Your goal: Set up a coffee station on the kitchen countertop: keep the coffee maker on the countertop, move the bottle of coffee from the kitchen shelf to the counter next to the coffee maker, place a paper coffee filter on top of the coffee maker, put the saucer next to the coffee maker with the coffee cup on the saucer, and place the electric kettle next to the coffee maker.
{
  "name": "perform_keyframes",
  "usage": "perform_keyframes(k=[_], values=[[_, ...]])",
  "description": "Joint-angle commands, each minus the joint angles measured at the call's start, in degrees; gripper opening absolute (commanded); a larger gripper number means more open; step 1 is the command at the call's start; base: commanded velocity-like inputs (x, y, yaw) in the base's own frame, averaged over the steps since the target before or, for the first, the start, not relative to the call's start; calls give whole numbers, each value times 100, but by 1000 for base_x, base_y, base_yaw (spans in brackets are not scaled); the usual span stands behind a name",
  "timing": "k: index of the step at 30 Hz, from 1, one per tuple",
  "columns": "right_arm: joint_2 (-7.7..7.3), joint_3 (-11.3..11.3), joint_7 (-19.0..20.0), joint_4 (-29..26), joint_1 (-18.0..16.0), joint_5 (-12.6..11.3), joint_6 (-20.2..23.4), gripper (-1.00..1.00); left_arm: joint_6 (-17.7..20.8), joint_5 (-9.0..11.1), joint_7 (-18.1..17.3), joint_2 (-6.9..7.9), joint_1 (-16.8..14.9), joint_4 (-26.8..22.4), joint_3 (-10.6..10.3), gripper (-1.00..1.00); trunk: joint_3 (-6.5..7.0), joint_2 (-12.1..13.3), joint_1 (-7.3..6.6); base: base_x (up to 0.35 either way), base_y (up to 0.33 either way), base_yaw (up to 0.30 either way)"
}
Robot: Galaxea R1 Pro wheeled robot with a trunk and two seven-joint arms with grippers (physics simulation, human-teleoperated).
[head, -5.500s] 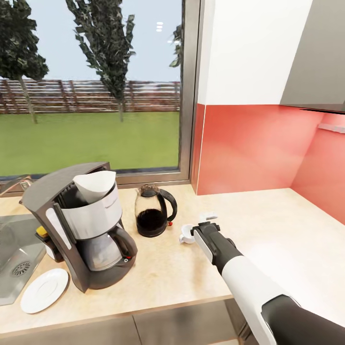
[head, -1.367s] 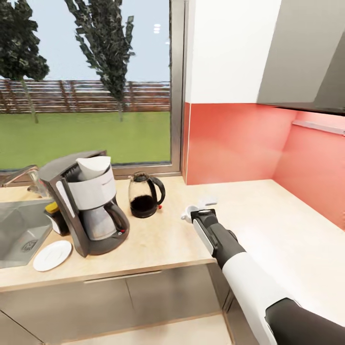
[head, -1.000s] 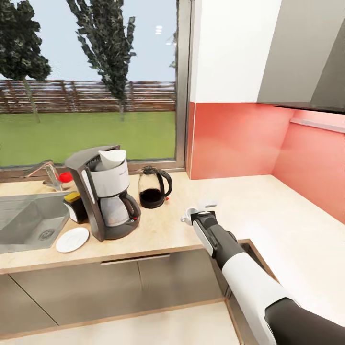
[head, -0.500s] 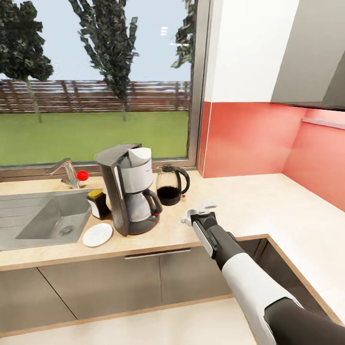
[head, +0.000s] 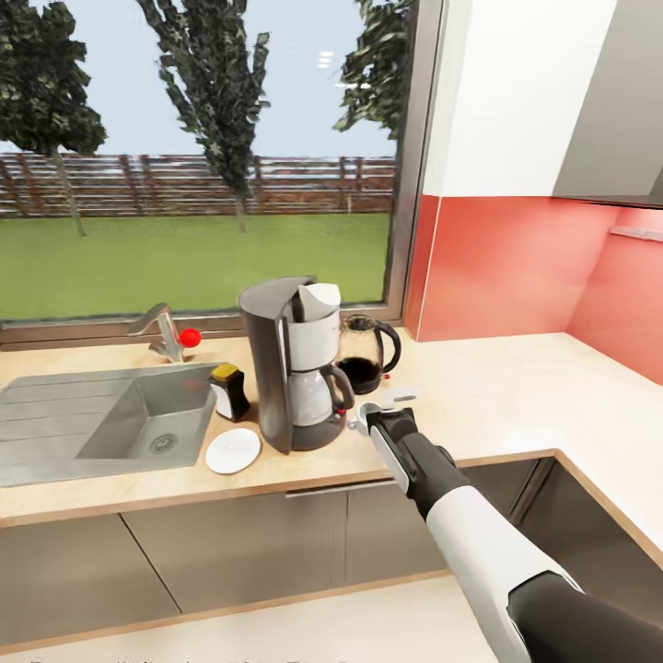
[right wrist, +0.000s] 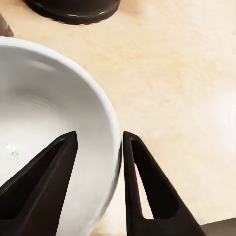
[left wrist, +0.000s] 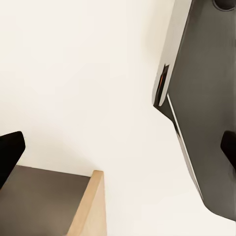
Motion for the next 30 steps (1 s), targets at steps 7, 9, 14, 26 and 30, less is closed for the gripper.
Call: perform_keyframes(k=[7, 9, 14, 26, 30], values=[[0, 15, -36, -8, -7, -60, 20, -100, -6, -19, 7, -7, -4, 2, 33, 100, -12, -12, 2, -92, 286, 0], [0, 15, -36, -10, -7, -60, 20, -100, -4, -23, 6, -12, -4, 2, 33, 100, -12, -12, 2, -97, 154, 0], [0, 15, -35, -11, -7, -60, 21, -100, 2, -23, 5, -12, -4, 2, 33, 100, -12, -12, 2, -79, 41, 0], [0, 23, -27, -9, -7, -60, 21, -100, -3, -19, 12, 0, -4, 2, 33, 100, -20, -12, 2, -204, 1, 61], [0, 23, -27, -10, -7, -60, 21, -100, -6, -15, 13, 6, -4, 2, 33, 100, -24, -12, 2, -6, 0, 261]])
